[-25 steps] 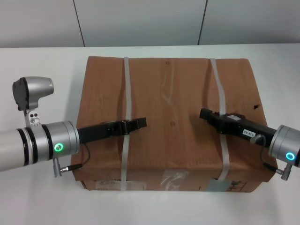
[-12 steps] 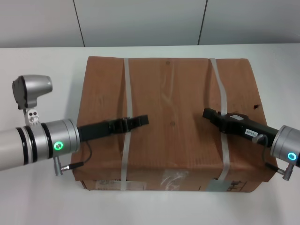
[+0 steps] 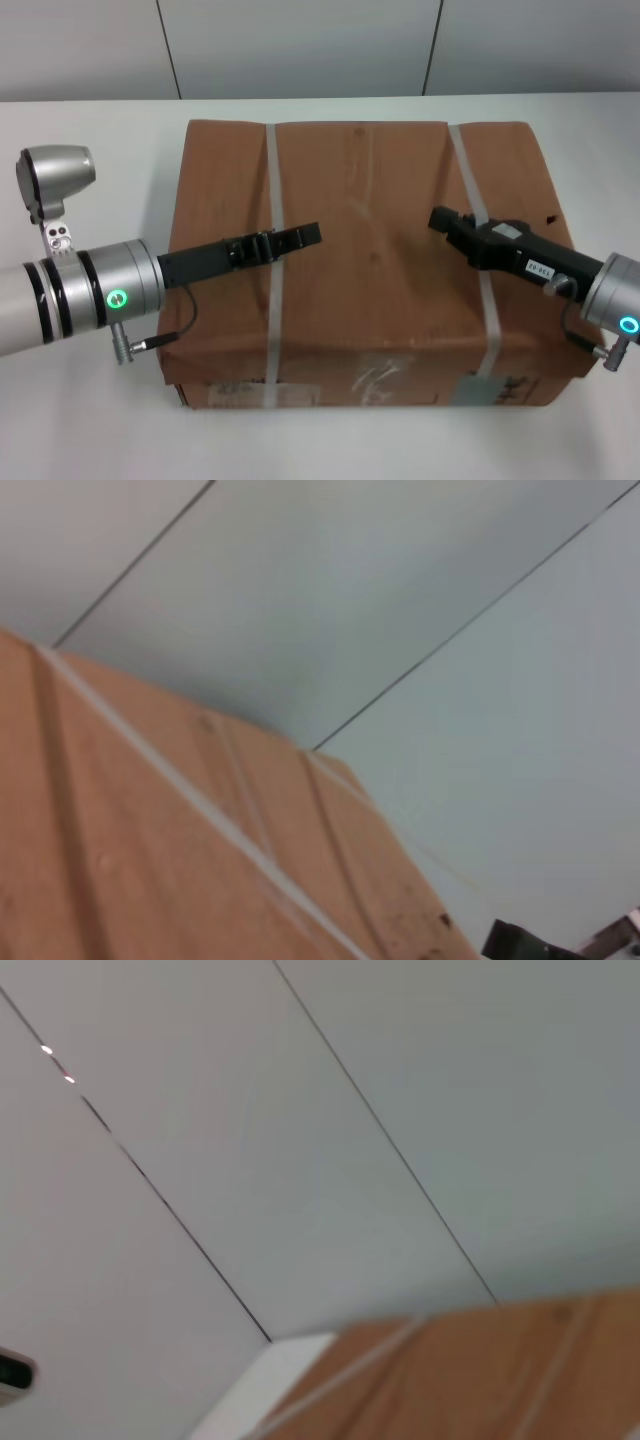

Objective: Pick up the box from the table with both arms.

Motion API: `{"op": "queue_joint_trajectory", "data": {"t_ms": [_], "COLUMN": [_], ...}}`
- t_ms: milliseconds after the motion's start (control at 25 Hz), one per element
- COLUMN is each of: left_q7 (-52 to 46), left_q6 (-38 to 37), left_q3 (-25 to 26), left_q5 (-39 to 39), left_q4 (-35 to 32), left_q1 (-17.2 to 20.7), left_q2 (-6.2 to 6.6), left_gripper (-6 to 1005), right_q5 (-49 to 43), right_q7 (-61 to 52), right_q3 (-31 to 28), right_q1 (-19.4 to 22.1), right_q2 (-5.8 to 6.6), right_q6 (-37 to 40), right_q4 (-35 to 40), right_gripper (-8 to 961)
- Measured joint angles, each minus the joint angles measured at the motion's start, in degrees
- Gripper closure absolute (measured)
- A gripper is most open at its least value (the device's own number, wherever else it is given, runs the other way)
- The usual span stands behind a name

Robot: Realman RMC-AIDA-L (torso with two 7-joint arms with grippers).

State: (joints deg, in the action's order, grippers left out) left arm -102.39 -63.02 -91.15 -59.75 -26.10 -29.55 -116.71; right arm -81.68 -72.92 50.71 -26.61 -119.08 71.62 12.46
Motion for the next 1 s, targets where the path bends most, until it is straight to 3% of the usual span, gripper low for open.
{"op": "queue_joint_trajectory", "data": {"t_ms": [1000], "left_q7": [1.68], "left_q6": [-6.54], "left_q3": [1.57], "left_q5": [3.14], "left_q4": [-4.78], "left_q1": [1.37], "left_q2": [-0.08], "left_gripper": [902], "right_q5": [6.6], "right_q7": [4.95], "right_q3": [0.03], "right_q1": [1.23], "right_q2": [-0.03], "right_q6": [6.51], "right_q4": [2.56], "right_gripper": [899]}}
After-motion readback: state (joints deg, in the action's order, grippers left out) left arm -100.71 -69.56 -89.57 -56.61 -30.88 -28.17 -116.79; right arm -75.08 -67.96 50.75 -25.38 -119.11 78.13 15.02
